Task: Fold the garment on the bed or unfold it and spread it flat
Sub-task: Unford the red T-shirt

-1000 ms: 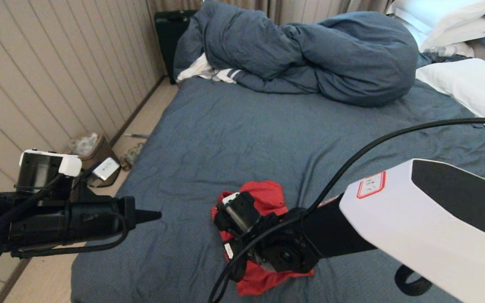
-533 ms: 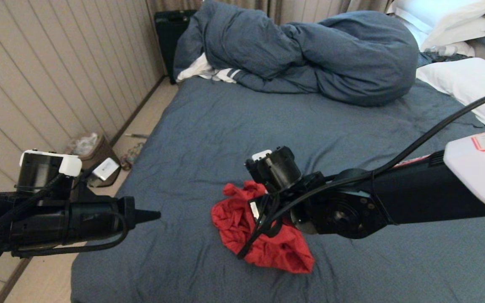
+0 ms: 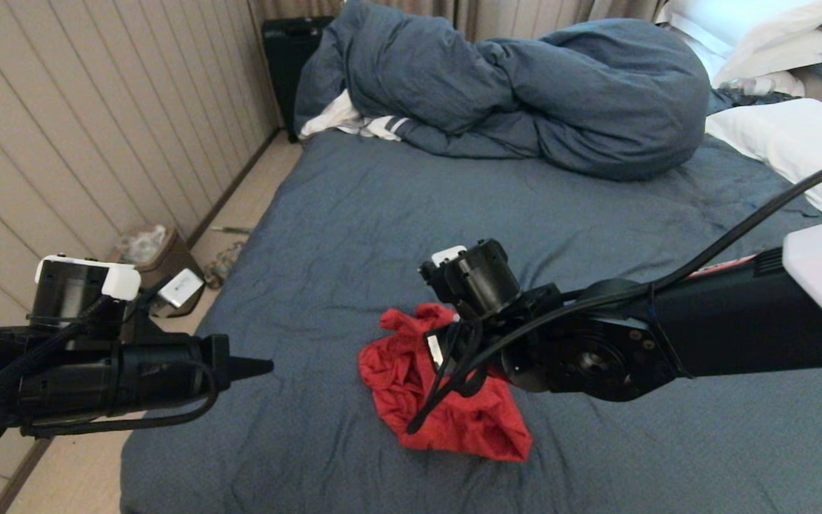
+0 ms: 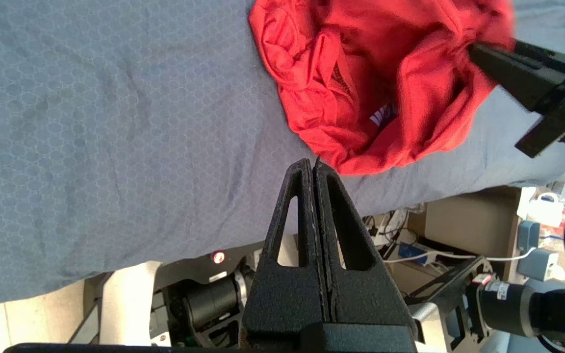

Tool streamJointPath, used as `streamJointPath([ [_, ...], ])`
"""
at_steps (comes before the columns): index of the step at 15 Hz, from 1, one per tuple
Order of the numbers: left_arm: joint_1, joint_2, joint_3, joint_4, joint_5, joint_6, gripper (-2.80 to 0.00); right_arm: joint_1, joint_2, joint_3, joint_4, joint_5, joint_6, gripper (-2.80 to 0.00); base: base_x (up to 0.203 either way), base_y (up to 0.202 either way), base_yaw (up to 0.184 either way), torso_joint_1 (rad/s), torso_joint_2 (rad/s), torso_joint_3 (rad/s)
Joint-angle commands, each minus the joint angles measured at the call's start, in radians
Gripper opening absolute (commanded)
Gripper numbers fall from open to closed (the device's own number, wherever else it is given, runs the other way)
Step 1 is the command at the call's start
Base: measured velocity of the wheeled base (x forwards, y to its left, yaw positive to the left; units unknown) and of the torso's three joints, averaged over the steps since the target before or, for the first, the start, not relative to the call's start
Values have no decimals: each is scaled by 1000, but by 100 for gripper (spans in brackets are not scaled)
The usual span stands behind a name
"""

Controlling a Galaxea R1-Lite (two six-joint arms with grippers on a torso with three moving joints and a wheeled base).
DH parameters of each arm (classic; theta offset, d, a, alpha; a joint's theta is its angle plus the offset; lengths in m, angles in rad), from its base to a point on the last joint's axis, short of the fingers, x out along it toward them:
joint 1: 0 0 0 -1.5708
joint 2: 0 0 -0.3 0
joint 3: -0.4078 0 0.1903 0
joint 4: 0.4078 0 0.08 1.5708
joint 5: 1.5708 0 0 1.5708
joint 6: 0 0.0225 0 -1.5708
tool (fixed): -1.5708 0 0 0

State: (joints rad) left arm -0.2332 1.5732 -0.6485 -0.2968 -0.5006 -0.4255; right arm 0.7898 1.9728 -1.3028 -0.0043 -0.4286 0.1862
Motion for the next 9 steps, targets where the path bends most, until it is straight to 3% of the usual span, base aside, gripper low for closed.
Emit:
streamJointPath([
  [1, 0, -2, 0, -2, -3, -2, -280, 2, -2, 5, -2, -2, 3, 0, 0, 0, 0, 0, 0, 0],
  [7, 0, -2, 4, -2, -4, -2, -280, 18, 64, 10, -1, 3, -1, 0, 0, 0, 0, 0, 0, 0],
  [9, -2, -2, 6, -2, -4, -2, -280, 65, 142, 17, -32, 16, 5, 0, 0, 0, 0, 0, 0, 0],
])
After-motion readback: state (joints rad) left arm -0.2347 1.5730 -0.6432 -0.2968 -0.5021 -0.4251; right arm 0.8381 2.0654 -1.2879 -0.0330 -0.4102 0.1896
